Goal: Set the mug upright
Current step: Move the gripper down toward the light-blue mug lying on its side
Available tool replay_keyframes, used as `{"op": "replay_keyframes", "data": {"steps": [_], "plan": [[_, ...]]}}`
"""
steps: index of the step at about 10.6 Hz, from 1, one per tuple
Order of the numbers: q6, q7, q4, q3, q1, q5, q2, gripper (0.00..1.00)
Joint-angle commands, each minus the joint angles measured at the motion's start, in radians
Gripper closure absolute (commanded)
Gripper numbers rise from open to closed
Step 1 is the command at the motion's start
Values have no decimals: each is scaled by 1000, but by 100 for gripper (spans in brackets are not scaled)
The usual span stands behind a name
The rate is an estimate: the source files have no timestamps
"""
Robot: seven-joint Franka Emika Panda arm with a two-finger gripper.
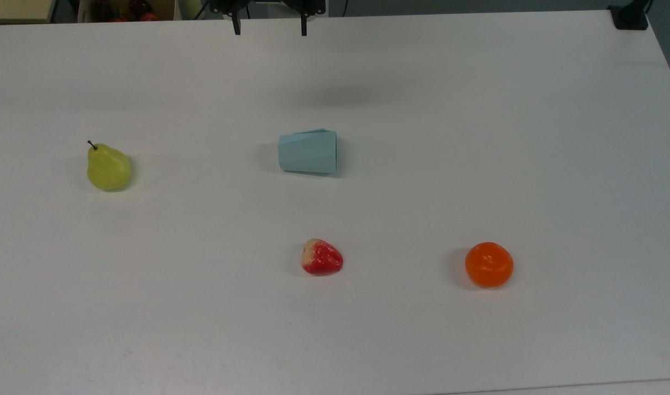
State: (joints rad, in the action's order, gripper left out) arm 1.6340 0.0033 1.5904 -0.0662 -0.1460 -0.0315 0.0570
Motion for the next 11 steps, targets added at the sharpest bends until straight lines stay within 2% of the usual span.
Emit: {"op": "replay_keyframes", "data": {"steps": [1,2,4,6,8,11], "plan": [[6,6,20,2,-20,-16,0,0],[4,39,22,5,-52,-52,19,0],[7,159,20,14,-119,-169,65,0],[44,229,23,61,-151,-244,125,0],[73,357,23,100,-168,-348,197,0],[78,535,25,106,-234,-491,282,0]]}}
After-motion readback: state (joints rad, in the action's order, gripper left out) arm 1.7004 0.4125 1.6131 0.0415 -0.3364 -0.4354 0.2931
